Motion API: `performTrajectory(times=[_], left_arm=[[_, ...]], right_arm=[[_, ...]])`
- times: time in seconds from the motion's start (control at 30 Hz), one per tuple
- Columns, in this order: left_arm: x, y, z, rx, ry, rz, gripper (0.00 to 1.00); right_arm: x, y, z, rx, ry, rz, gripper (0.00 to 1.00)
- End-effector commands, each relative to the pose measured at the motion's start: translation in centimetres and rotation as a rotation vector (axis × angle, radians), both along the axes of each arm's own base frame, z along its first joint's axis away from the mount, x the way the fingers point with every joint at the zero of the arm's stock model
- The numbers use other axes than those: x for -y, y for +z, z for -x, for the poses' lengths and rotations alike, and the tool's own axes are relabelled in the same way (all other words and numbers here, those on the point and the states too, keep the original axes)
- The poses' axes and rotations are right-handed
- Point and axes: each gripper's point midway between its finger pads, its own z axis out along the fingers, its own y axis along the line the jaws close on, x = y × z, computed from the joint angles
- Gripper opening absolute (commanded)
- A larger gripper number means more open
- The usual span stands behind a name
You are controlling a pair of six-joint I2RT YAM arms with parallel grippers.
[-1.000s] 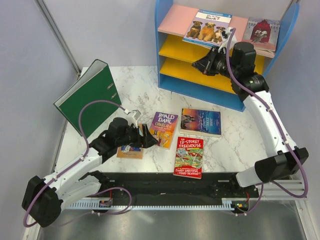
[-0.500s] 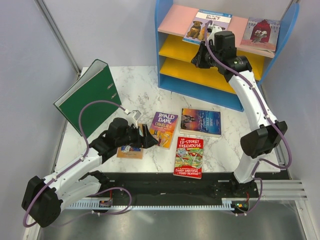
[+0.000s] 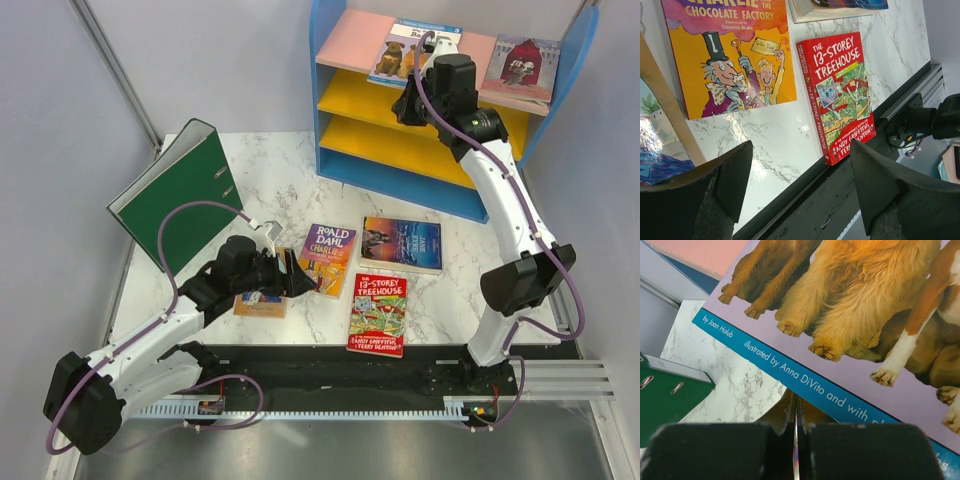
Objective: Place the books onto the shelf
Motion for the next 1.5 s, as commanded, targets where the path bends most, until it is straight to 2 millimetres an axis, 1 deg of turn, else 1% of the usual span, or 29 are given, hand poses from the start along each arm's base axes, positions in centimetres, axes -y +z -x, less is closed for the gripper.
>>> performTrajectory(times=[0.0,0.17,0.3,0.43,0.53,0.6,0.63,0.67,0.73,0.77,0.8,0.83,0.87,0.9,0.93,0.97,1.0,1.03,1.07,1.1,1.13,1.2,1.23,1.27,1.3,1.37,1.4,1.43,1.47], left_arm=[[0.1,0.9,-0.4,0.039,-0.006,-0.001,0.84],[0.1,1.0,-0.4,0.041,-0.007,-0.009,0.84],[0.0,0.8,-0.4,0.039,-0.006,-0.015,0.84],[-0.1,0.7,-0.4,0.04,-0.005,-0.02,0.85],[-0.1,0.7,-0.5,0.042,0.0,-0.022,0.86],[-0.1,0.8,-0.6,0.042,0.002,-0.021,0.87],[-0.1,0.9,-0.6,0.046,0.002,-0.019,0.89],[0.0,0.9,-0.6,0.046,-0.003,-0.021,0.89],[0.1,0.9,-0.8,0.048,-0.009,-0.022,0.91],[0.4,0.8,-0.7,0.039,-0.023,-0.023,0.91],[0.5,0.8,-0.7,0.038,-0.028,-0.023,0.92],[0.9,1.0,-0.8,0.043,-0.039,-0.014,0.92],[1.3,1.0,-0.6,0.034,-0.059,-0.007,0.92],[1.7,0.2,-0.5,0.003,-0.073,-0.013,0.91],[2.3,0.4,-0.6,0.006,-0.091,0.005,0.9],[3.1,-0.9,-0.1,-0.062,-0.117,0.0,0.9],[3.8,-1.0,-0.2,-0.075,-0.133,0.009,0.87],[4.8,-1.6,0.6,-0.108,-0.18,0.01,0.85],[5.4,-2.2,0.8,-0.134,-0.196,0.002,0.84],[6.3,-3.3,0.8,-0.172,-0.216,-0.022,0.8],[7.5,-3.5,1.5,-0.171,-0.252,-0.031,0.8],[9.1,-4.4,1.4,-0.199,-0.273,-0.054,0.8],[9.8,-4.6,1.8,-0.208,-0.293,-0.057,0.8],[10.3,-5.0,1.8,-0.229,-0.297,-0.06,0.8],[10.9,-5.8,1.8,-0.259,-0.305,-0.068,0.8],[11.8,-6.5,2.2,-0.291,-0.327,-0.073,0.8],[12.3,-6.5,2.0,-0.297,-0.332,-0.069,0.79],[12.6,-7.8,2.4,-0.334,-0.334,-0.089,0.79],[12.8,-8.1,2.4,-0.341,-0.335,-0.091,0.79]], right_arm=[[0.2,2.2,-1.5,0.079,-0.037,-0.024,0.0],[0.0,2.3,-2.2,0.088,-0.039,-0.039,0.0],[-0.3,1.6,-2.7,0.078,-0.036,-0.034,0.0],[-0.5,1.7,-2.1,0.082,-0.009,-0.033,0.0],[-1.1,1.3,-0.5,0.063,0.053,-0.039,0.04],[-1.3,0.6,1.4,0.033,0.091,-0.051,0.1],[-1.3,-1.5,2.1,-0.015,0.1,-0.045,0.13],[-1.3,-0.8,3.5,-0.01,0.11,-0.063,0.17],[-1.8,-1.9,5.3,-0.043,0.155,-0.082,0.21],[-1.5,-3.2,6.9,-0.076,0.16,-0.084,0.26],[-1.5,-3.9,7.9,-0.099,0.163,-0.097,0.3],[-1.8,-6.9,9.3,-0.174,0.186,-0.098,0.34],[-1.5,-6.7,10.9,-0.172,0.192,-0.108,0.43],[-1.3,-7.8,11.9,-0.207,0.182,-0.132,0.47],[-1.2,-11.2,13.5,-0.286,0.183,-0.13,0.5],[-0.9,-11.4,14.9,-0.295,0.174,-0.158,0.56],[-0.6,-12.6,15.9,-0.321,0.167,-0.165,0.57],[0.0,-15.1,17.6,-0.373,0.151,-0.16,0.59],[0.2,-16.4,18.4,-0.403,0.137,-0.158,0.59],[0.5,-17.6,19.1,-0.436,0.115,-0.171,0.59],[0.8,-19.9,20.6,-0.486,0.109,-0.168,0.57],[1.0,-21.8,22.0,-0.535,0.109,-0.173,0.56],[1.3,-23.8,23.3,-0.583,0.1,-0.169,0.57],[1.5,-24.5,23.8,-0.6,0.098,-0.167,0.56],[1.8,-26.4,25.1,-0.648,0.093,-0.157,0.56],[2.0,-27.8,26.2,-0.683,0.096,-0.152,0.56],[2.2,-29.2,27.2,-0.721,0.091,-0.152,0.57],[2.2,-29.8,27.8,-0.747,0.093,-0.156,0.56],[2.3,-30.4,28.2,-0.764,0.09,-0.156,0.57]])
